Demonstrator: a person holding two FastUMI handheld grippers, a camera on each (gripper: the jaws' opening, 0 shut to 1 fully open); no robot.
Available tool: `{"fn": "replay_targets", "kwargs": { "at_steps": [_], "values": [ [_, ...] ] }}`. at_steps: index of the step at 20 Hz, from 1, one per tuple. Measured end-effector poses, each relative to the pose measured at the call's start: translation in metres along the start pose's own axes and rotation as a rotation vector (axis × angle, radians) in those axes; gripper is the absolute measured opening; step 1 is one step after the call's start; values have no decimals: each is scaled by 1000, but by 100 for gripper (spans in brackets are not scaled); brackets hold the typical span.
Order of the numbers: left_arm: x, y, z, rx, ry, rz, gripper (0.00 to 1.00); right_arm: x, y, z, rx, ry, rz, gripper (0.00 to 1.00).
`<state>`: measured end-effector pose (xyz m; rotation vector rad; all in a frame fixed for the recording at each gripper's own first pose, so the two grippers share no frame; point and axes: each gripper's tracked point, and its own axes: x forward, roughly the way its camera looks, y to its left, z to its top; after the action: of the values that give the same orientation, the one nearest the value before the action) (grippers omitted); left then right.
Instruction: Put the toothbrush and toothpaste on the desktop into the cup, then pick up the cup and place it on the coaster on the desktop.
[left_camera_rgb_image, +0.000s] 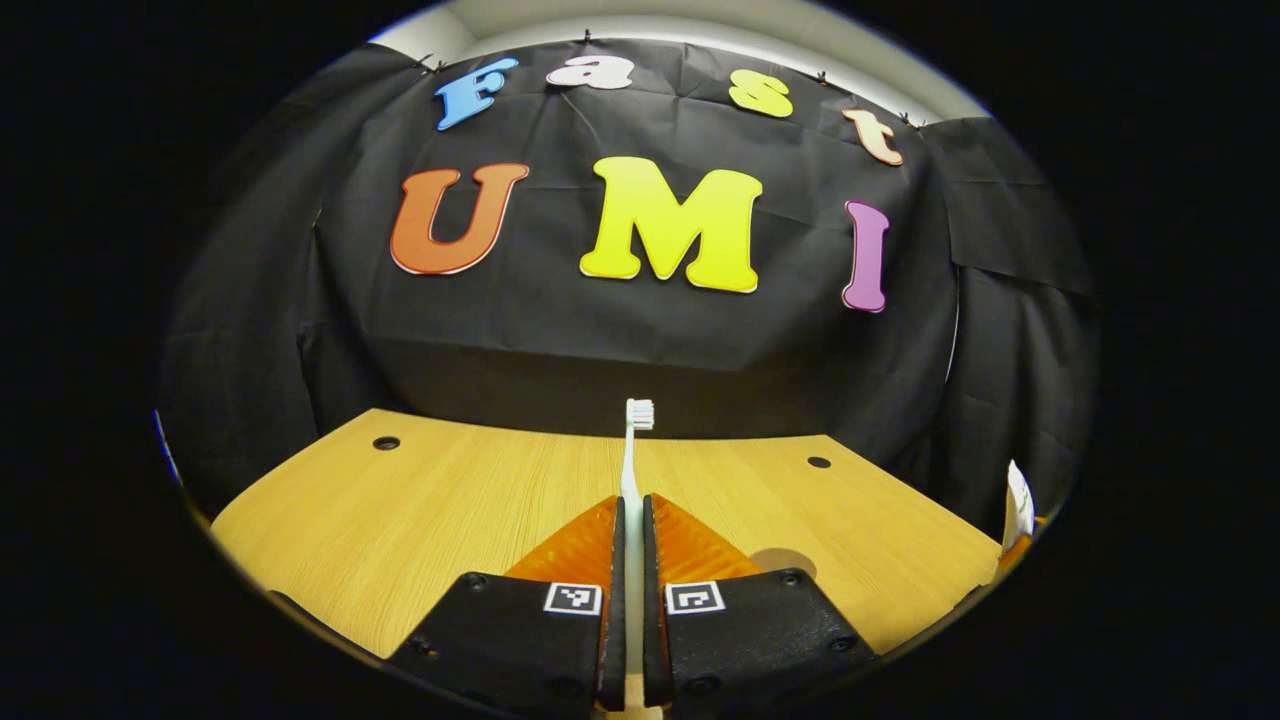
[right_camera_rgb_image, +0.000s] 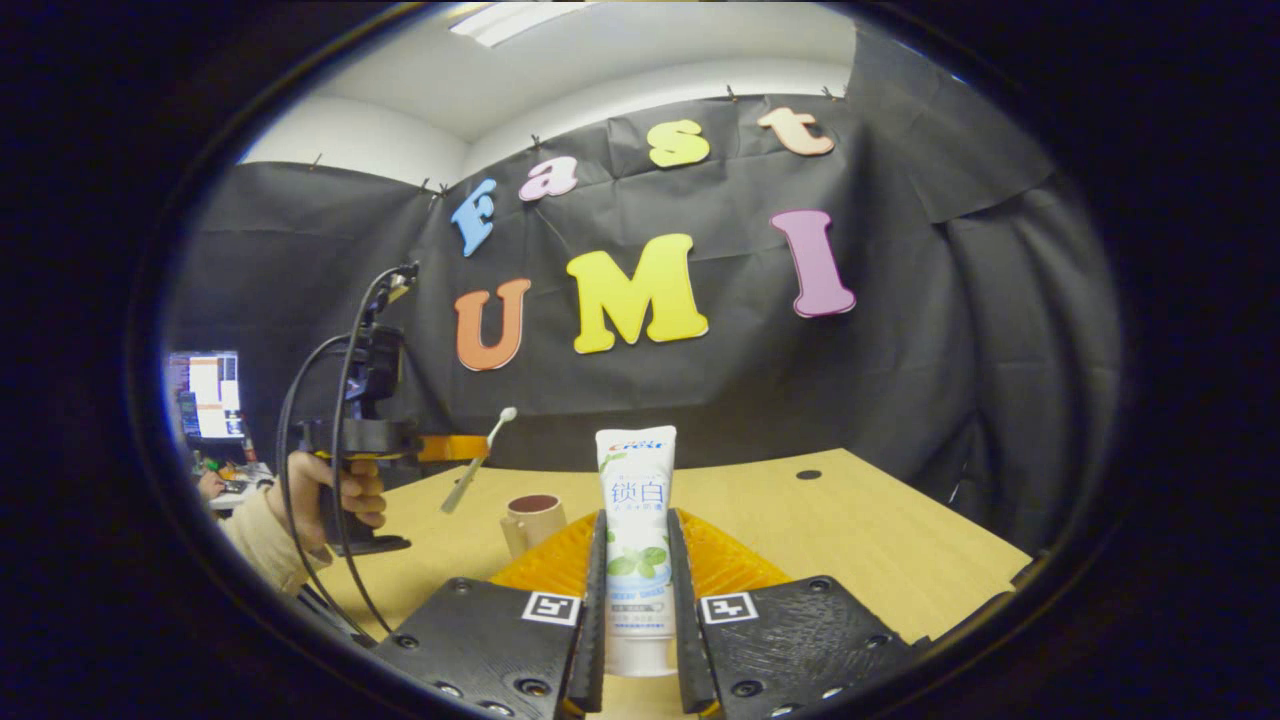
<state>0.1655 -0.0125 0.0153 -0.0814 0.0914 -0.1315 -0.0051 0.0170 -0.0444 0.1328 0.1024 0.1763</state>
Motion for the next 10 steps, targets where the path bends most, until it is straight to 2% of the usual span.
{"fn": "replay_targets", "kwargs": {
  "at_steps": [3,5,10],
  "values": [
    [37,-2,11,39,-15,-8,9,5,-6,-4,1,10,1,29],
    [54,-15,17,23,-29,-59,9,7,-10,-9,7,17,3,29],
    [67,-23,19,23,-36,-72,9,10,-17,-15,27,38,4,29]
  ]
}}
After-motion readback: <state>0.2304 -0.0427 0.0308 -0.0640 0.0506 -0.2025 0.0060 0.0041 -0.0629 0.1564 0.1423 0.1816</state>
